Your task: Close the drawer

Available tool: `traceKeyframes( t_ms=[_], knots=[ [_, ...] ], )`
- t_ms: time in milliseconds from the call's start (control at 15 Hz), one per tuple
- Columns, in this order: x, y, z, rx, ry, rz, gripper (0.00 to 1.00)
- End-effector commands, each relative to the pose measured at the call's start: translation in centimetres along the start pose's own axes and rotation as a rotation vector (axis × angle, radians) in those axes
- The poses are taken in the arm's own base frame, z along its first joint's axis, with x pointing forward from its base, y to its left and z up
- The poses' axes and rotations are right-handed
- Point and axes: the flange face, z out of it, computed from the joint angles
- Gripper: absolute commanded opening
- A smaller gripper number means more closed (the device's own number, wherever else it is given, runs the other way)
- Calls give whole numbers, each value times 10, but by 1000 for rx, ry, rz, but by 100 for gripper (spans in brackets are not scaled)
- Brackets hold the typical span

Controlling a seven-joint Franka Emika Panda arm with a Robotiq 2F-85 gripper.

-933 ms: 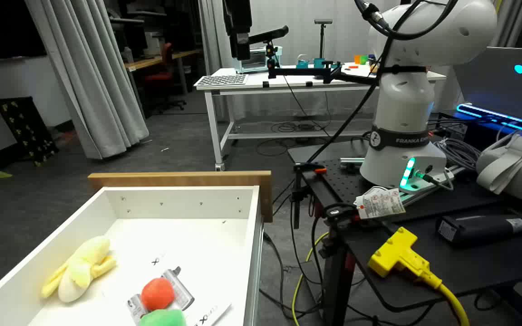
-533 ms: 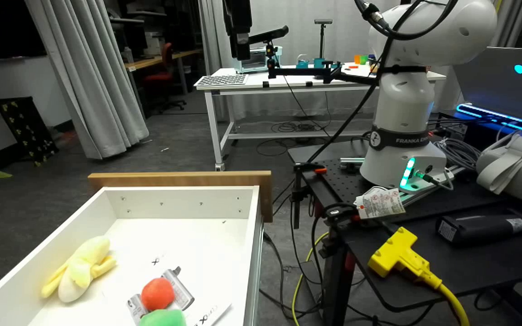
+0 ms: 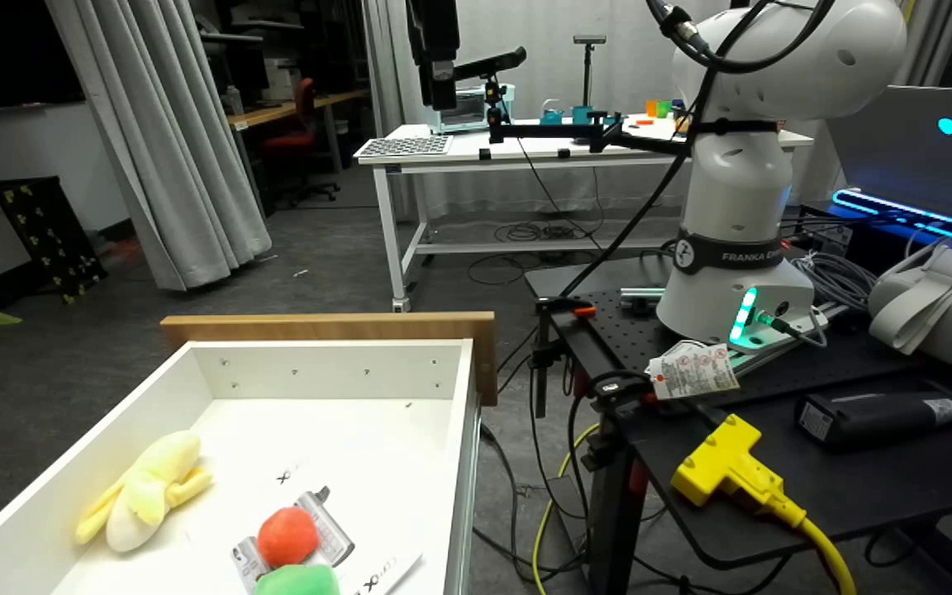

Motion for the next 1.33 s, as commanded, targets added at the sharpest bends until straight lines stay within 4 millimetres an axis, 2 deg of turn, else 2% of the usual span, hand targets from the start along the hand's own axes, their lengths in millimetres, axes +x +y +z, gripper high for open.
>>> traceKeyframes(
  t_ms=[0,1133,1267],
  knots=[
    [0,0,-1,0,-1,0,100],
    [0,0,-1,0,-1,0,100],
    [5,-2,1,1,10,3,100]
  ],
)
